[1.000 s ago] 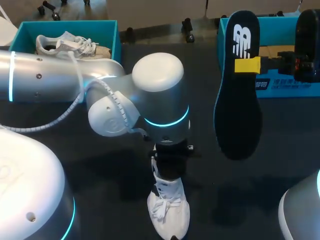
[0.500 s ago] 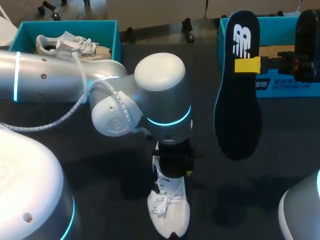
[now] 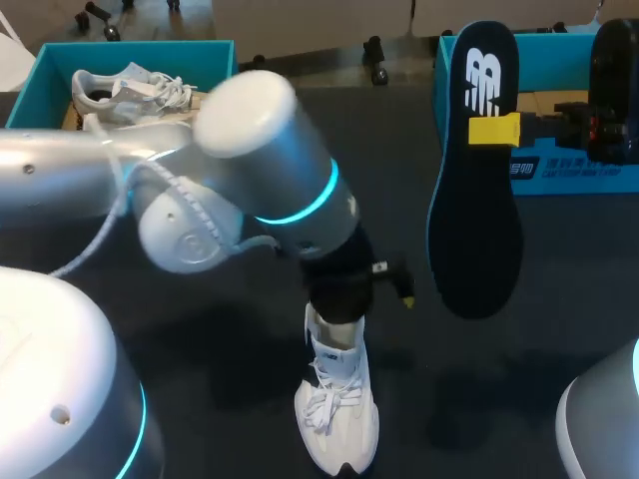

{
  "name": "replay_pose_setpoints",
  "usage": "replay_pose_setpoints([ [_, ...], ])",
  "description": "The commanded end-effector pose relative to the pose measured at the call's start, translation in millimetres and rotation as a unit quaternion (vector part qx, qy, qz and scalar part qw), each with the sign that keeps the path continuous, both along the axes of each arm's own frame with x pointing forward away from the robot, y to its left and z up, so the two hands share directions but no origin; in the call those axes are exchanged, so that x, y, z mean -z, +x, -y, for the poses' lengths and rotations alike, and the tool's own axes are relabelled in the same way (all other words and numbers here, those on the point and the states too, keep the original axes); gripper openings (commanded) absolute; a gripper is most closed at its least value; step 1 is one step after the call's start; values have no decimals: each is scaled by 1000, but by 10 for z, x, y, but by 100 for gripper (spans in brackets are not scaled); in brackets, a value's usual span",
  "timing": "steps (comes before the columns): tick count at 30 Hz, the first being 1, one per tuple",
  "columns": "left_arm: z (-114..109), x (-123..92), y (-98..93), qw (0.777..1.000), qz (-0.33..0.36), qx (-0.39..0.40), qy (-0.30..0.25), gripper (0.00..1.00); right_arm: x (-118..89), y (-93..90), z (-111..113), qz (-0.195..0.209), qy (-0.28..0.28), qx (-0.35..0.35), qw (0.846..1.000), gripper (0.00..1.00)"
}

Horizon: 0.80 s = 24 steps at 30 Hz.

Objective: Take the shoe out of the shoebox, open the shoe tongue, remove and reinsert the insole, then place the shoe into the shoebox

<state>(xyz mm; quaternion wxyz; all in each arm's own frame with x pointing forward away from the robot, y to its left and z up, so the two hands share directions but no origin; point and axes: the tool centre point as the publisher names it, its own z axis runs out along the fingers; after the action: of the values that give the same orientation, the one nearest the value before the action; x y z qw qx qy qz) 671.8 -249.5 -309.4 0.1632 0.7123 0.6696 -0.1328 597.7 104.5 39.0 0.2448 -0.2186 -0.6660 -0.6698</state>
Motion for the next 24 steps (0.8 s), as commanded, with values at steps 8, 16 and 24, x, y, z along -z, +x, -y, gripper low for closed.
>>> replay_pose_setpoints([
  [8,-400,-872,109,978,11,-8,-207,100,3,22,-18,0,0,-1,1000,0],
  [16,-432,-1226,267,950,19,-12,-311,100,3,22,-18,0,0,-1,1000,0],
  [24,-424,-1501,477,926,13,-20,-376,100,3,22,-18,0,0,-1,1000,0],
])
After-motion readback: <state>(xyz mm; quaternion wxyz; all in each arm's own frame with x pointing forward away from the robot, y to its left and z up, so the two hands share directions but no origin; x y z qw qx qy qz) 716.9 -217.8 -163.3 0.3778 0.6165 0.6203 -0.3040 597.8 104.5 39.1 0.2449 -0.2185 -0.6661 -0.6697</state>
